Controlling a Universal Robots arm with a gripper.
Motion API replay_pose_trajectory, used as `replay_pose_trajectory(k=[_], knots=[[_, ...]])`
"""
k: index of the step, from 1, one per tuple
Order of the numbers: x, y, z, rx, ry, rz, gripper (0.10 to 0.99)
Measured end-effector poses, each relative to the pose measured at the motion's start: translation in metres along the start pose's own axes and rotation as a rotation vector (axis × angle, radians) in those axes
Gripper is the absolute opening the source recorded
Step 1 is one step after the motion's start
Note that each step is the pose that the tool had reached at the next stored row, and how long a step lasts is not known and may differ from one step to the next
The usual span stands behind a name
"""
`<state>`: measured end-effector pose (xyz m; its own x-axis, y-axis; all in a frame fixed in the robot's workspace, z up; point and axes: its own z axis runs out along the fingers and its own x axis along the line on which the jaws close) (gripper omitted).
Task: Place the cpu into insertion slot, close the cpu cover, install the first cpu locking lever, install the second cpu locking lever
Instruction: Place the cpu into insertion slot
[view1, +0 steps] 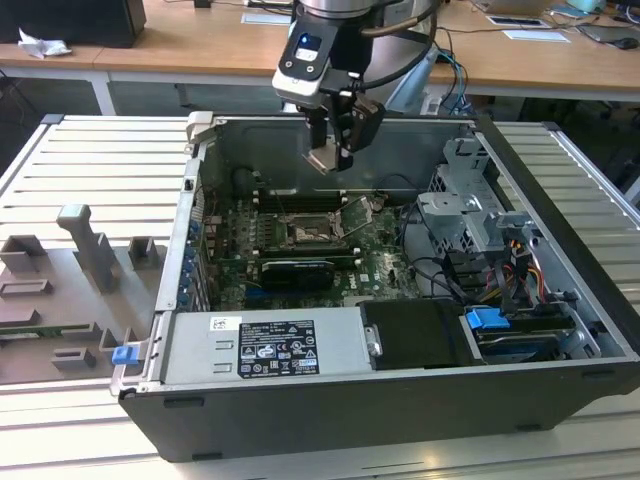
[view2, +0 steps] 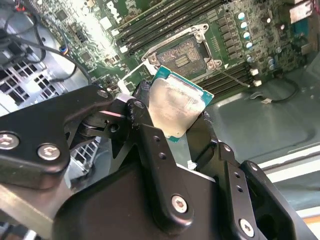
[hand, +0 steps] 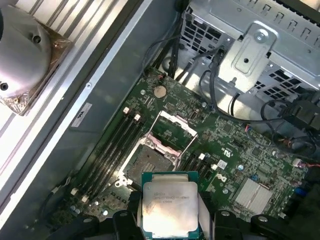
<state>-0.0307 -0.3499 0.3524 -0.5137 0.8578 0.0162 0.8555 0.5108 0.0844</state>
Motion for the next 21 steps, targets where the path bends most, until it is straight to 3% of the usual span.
replay_pose_trajectory(k=[13, 21], knots=[[0.0000, -0.0002, 0.0022, -0.002, -0.0096, 0.114, 0.537], [-0.0001, -0.0006, 0.0070, -0.004, -0.0226, 0.268, 0.537]])
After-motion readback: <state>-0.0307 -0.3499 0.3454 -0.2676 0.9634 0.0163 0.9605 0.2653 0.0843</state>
